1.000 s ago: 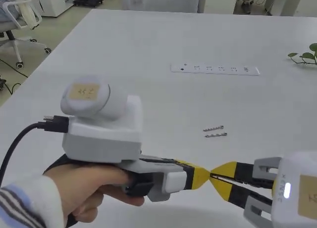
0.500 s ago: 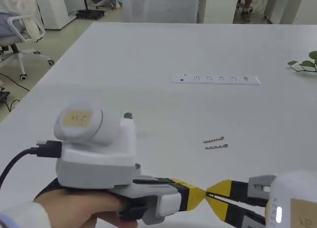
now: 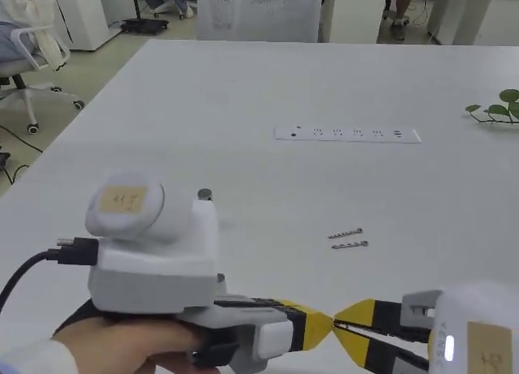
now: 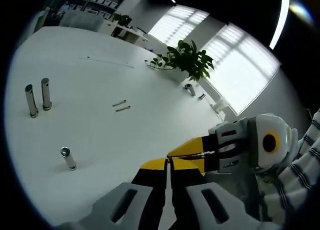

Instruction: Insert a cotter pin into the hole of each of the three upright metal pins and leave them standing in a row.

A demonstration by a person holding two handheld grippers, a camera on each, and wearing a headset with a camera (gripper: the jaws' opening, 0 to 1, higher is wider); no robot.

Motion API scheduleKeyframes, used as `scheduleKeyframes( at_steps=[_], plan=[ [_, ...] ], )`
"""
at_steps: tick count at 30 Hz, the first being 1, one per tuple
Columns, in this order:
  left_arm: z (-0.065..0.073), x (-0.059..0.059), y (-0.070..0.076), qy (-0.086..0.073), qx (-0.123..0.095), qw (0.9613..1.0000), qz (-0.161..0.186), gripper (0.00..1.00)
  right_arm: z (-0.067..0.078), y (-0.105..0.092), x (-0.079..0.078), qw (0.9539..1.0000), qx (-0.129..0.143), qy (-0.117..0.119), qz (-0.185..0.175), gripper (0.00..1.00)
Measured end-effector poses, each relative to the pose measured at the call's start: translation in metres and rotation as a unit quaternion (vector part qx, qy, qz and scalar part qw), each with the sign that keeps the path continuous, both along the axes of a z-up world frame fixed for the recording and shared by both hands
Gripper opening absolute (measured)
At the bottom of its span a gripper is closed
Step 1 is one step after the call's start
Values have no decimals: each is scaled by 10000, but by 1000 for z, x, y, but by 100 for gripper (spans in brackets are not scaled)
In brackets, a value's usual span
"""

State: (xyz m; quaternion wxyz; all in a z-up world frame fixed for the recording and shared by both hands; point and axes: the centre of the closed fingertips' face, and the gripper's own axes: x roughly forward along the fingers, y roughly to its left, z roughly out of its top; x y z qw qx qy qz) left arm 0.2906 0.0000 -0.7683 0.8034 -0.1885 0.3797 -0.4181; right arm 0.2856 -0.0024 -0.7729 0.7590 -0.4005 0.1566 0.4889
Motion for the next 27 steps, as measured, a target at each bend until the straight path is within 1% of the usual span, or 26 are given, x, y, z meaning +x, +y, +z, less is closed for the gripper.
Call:
scheduleKeyframes(
  at_steps=[9,13,14,15,16,17,19,21,22,23,24,25,26,27],
  plan=[
    [2,-1,-2,-82,-19,9999,-55,0,1,-2,0,9999,92,119,-47,5],
    [2,-3,-2,-137,9,9999,-92,0,2,-3,-2,9996,145,256,-42,8],
    [4,-2,-1,-270,61,9996,-94,0,0,-5,-2,9994,113,310,-59,10],
    [6,0,0,-466,104,9988,-127,0,1,-5,-2,9994,123,296,-90,11],
    [7,-3,-1,-421,78,9990,-146,0,2,-6,-2,9994,141,295,-90,13],
    [8,-3,0,-451,70,9988,-152,0,3,-6,-2,9994,153,306,-90,14],
    [8,-3,2,-511,112,9985,-168,0,3,-7,-4,9984,276,478,-145,16],
    [6,-4,4,-609,249,9976,-231,0,2,-8,-6,9963,391,723,-234,18],
    [6,-4,6,-684,301,9968,-267,0,2,-8,-7,9953,453,817,-268,18],
    [7,-5,6,-825,348,9953,-355,0,2,-7,-9,9926,621,1008,-270,18],
    [8,-7,6,-897,344,9945,-409,0,2,-7,-11,9901,727,1159,-298,19],
    [10,-8,6,-1010,354,9931,-483,0,2,-7,-13,9865,856,1360,-323,20],
    [11,-9,6,-1081,368,9920,-534,0,1,-8,-13,9848,910,1442,-319,21],
    [12,-11,6,-1157,378,9907,-610,0,1,-9,-14,9819,1001,1578,-326,23]
  ],
)
